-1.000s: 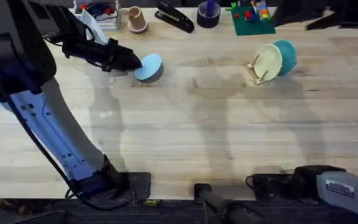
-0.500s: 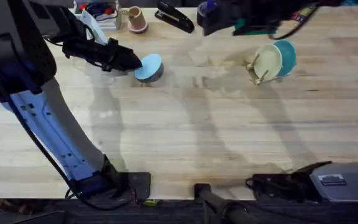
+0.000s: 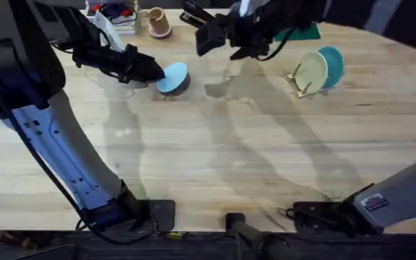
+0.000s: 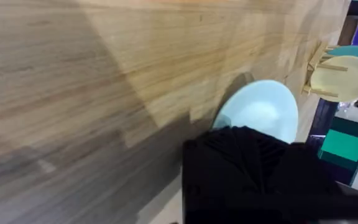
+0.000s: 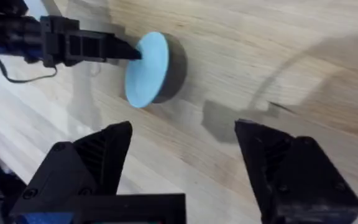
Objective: Pick up the plates from the table one by one and place each into a slot on the dish rack.
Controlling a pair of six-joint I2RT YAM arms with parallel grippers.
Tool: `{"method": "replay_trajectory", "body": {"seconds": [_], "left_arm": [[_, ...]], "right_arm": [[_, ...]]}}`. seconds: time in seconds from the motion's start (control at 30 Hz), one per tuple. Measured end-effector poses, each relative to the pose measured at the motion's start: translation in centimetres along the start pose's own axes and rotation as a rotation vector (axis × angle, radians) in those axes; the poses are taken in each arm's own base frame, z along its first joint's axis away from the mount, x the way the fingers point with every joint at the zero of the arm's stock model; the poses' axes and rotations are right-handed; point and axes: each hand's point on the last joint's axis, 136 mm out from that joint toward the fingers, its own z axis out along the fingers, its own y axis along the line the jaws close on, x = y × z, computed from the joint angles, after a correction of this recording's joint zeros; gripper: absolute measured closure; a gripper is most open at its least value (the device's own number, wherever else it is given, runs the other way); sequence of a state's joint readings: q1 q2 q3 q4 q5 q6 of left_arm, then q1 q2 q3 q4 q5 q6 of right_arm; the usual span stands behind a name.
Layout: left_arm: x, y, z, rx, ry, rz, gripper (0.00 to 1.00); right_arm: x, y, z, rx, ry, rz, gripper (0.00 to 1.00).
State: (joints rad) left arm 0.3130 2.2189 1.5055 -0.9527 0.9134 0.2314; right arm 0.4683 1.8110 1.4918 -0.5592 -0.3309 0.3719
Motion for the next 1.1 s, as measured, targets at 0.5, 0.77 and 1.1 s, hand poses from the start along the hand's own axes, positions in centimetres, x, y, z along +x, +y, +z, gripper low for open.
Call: {"method": "replay_trajectory", "body": {"seconds": [0.5,0.77,1.1], "left_arm": [[0.0,0.0,0.0,0.000,0.000,0.000,0.960],[0.0,0.0,0.0,0.000,0.000,0.000,0.960],[-0.1,0.0,0.0,0.000,-0.002,0.002,0.960]], "right_arm": [[0.6,3.2,4.1,-0.062,0.007,0.151,0.008],[1.1,4.9,6.7,-0.097,0.015,0.289,0.007],[1.7,5.5,9.6,-0.116,0.028,0.397,0.007]]}}
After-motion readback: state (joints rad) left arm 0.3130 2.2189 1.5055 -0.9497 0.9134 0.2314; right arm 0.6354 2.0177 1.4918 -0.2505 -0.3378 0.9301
